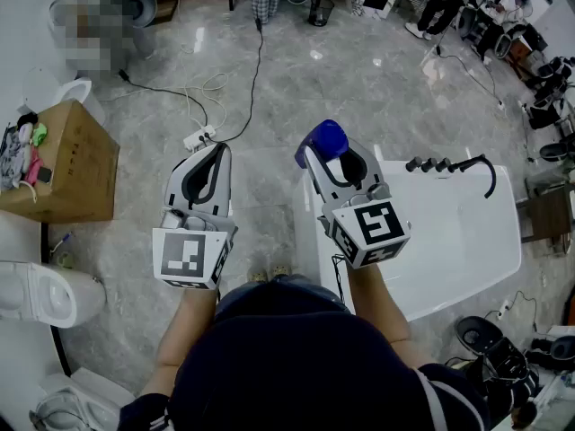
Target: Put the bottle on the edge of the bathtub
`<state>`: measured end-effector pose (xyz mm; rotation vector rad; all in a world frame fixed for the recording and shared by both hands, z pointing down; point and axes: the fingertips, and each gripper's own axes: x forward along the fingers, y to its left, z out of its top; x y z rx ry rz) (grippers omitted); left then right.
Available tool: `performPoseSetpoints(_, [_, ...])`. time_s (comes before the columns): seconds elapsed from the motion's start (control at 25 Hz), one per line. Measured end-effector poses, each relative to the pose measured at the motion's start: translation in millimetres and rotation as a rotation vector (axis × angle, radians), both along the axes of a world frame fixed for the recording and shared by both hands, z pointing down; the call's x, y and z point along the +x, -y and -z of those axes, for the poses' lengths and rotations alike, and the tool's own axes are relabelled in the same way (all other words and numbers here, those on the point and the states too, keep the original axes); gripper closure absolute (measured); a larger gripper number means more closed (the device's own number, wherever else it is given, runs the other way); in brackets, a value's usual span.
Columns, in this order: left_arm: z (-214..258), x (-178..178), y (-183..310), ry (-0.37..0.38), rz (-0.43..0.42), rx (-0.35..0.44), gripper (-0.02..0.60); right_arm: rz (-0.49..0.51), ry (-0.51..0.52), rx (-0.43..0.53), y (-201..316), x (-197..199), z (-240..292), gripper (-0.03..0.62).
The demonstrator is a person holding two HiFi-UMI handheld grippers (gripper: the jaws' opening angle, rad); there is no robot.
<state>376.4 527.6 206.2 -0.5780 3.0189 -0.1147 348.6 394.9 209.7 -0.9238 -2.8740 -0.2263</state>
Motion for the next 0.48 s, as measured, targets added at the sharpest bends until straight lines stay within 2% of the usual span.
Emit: performPoseSetpoints(0.48, [-19.9,-29.4,-15.0,-0.02,-0.035,-0.022,0.558,-0.018,0.048,-0.043,-8.5,-27.3,-22.8,0.428])
